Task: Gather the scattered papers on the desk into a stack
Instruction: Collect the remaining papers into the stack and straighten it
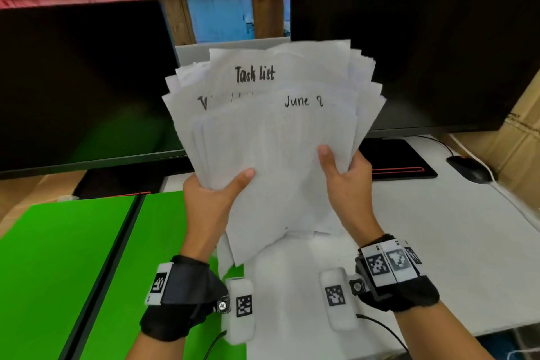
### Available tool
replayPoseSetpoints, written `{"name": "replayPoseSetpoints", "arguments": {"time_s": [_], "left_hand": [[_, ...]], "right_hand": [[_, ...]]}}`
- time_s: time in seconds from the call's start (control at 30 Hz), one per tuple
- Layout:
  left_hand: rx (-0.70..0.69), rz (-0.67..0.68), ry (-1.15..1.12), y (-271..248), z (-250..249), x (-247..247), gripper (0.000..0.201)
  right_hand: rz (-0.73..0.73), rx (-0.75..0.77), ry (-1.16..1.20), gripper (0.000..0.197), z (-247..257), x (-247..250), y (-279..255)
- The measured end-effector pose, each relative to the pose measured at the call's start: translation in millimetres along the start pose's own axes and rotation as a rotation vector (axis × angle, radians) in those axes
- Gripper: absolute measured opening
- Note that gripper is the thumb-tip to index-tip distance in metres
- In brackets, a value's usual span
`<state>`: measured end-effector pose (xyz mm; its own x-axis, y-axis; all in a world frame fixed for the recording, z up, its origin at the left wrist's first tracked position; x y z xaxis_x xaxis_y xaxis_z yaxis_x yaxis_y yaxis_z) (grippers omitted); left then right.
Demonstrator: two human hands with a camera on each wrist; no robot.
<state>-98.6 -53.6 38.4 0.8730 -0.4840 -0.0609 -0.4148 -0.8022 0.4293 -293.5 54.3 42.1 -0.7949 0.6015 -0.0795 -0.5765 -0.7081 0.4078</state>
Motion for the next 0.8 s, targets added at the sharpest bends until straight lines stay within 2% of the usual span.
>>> {"name": "replayPoseSetpoints", "arguments": {"time_s": [0.07,0.23,0.37,0.5,0.63,0.7,0.8], "left_hand": [[-0.017,0.005,-0.012,2.8,-3.6,2.3,0.038],[-0.004,0.057,-0.004,-0.4,0.0,20.2,0.070],[-0.006,0.073,-0.013,2.2,-12.6,14.0,0.065],[-0.003,0.147,0.026,13.1,-23.7,3.1,0.051],[-0.006,0.119,0.010,17.6,-22.1,1.4,0.049],[0.017,0.108,-0.032,18.8,-19.2,1.7,0.049],[0.086,0.129,-0.107,19.7,-16.8,3.7,0.047]], "right_hand": [[-0.002,0.026,-0.010,0.024,7.1,2.8,3.4],[0.080,0.026,-0.050,0.061,20.5,18.6,9.0],[0.137,0.048,-0.057,0.069,35.1,16.5,16.7],[0.190,0.038,-0.137,0.065,53.8,13.4,35.2],[0.122,0.061,-0.088,0.040,58.8,16.4,38.8],[0.095,0.054,-0.037,0.042,52.7,18.3,34.0],[0.168,-0.047,-0.032,0.051,32.6,19.0,27.1]]}}
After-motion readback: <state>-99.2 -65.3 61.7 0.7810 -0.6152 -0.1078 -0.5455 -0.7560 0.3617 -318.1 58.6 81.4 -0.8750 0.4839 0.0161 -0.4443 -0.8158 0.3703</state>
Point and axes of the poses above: each hand's wrist, its own y-axis towards the middle knuckle, its own x-axis out of the back of the hand, z = x × y, the point moved 5 cm from there along y, towards the middle knuckle, and after that the axes turned 11 degrees about z, right-handed, at the moved point
